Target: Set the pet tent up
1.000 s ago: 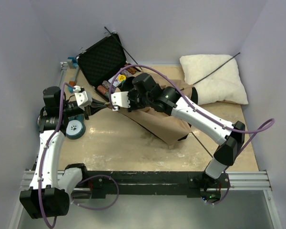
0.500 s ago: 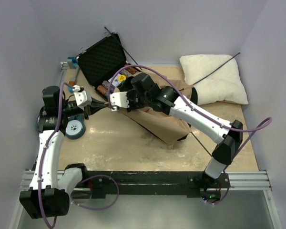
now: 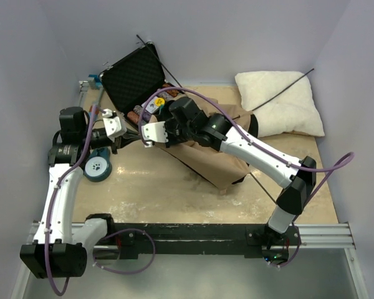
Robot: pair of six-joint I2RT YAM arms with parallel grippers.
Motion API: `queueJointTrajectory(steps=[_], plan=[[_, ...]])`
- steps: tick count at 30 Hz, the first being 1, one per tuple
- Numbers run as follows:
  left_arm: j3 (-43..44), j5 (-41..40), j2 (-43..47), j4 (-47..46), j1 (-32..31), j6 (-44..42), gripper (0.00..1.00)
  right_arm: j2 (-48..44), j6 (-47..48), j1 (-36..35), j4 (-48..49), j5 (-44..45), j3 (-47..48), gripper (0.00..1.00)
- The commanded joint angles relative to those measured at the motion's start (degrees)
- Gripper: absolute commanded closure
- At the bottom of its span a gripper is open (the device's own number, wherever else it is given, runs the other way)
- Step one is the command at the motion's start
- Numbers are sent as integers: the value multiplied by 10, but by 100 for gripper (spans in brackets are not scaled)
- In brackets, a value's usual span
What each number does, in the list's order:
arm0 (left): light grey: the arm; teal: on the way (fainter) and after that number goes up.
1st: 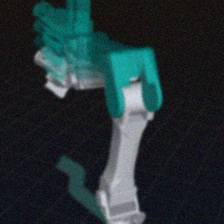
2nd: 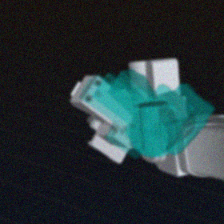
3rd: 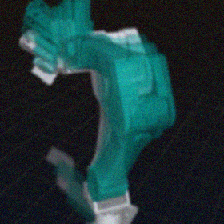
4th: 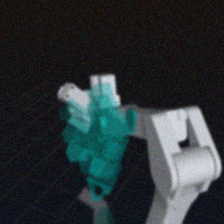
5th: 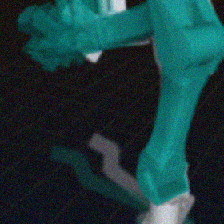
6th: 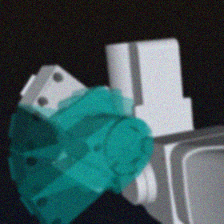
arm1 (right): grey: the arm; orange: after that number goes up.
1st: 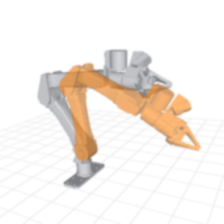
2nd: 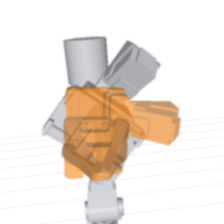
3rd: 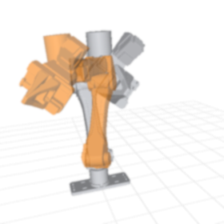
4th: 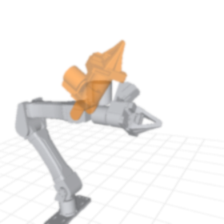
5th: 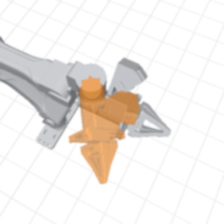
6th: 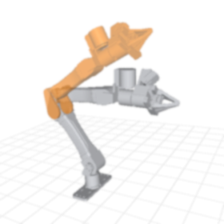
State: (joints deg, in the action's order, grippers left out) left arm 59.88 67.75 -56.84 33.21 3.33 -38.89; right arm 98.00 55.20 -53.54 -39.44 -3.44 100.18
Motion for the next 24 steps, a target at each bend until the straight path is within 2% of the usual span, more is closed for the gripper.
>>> queueJointTrajectory(steps=[1, 8, 11, 15, 24], plan=[[62, -28, -28, 76, -22, -52, 100, 0, 21, 0, -10, 55, 12, 100], [131, -32, -74, 219, -28, -94, 100, -4, 27, -5, 13, 79, 1, 100], [136, -39, -75, 238, -28, -84, 100, -3, 23, -7, 30, 91, -2, 100], [161, -44, -96, 309, -61, -112, 100, 2, 21, -16, 40, 102, -2, 100], [175, -75, -109, 259, -63, -1, 100, -15, 41, -30, 38, 88, -24, 100]])
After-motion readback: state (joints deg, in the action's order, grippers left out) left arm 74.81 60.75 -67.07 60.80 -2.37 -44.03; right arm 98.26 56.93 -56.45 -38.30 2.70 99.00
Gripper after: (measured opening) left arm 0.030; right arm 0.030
